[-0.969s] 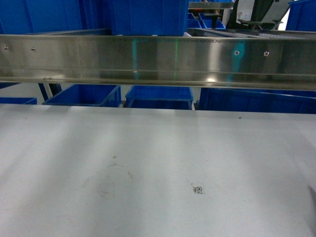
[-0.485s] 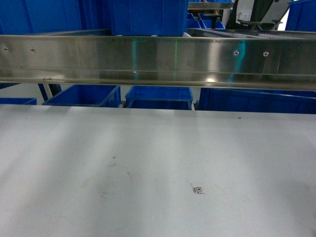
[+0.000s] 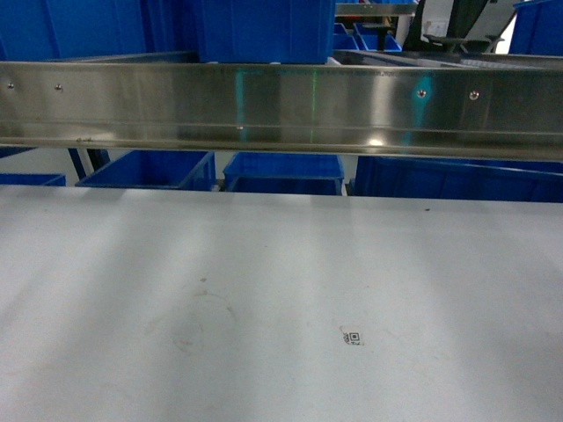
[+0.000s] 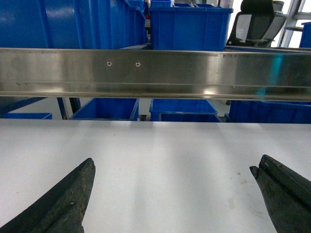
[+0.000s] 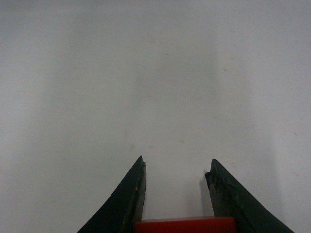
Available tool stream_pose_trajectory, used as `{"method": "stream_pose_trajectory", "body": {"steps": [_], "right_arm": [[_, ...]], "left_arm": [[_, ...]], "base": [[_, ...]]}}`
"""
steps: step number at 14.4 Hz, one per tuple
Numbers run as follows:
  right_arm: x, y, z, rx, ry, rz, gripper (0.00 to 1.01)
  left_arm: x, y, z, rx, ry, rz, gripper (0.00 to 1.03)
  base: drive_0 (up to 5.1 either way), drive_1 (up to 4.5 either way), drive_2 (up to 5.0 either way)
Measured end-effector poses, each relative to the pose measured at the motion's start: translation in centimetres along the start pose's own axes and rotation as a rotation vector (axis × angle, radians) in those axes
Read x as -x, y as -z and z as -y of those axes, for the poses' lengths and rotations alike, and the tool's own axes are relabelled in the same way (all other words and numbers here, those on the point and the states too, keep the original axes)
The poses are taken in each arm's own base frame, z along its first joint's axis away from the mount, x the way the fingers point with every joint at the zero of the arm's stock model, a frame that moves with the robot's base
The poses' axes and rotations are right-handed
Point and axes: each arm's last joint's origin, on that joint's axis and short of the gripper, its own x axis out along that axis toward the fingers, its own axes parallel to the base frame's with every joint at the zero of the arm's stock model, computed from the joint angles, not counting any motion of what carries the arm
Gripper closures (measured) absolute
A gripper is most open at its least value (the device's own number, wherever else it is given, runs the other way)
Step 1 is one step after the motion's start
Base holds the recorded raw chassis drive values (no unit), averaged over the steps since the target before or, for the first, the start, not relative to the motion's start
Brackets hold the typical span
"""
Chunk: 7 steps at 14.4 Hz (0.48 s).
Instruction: Place magnetic block on left shelf second layer
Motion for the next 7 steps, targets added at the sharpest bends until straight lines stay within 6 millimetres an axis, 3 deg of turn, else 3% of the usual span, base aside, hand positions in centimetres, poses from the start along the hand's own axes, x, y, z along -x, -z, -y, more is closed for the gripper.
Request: {"method": "stream_pose_trajectory", "body": {"steps": [2,4,6,7], "right_arm": [[3.9,-3.4,-2.1,0.042,-0.034,0.098,0.68],[9.2,-6.2,-3.1,0.06,0.009,0.196,0.68],[12.5,-6.7,-2.8,0.027,0.033,0.264,0.68],[12.8,-6.8,-2.8,0.02,0.033,0.271,0.68]], "left_arm": [[0.0,0.0,0.0,0.0,0.0,0.0,0.05],[0.0,0.0,0.0,0.0,0.0,0.0,0.05],[0.0,0.0,0.0,0.0,0.0,0.0,0.05],[0.0,0.0,0.0,0.0,0.0,0.0,0.05]], "base": [[0.0,0.0,0.0],[0.0,0.0,0.0],[0.0,0.0,0.0],[0.0,0.0,0.0]]}}
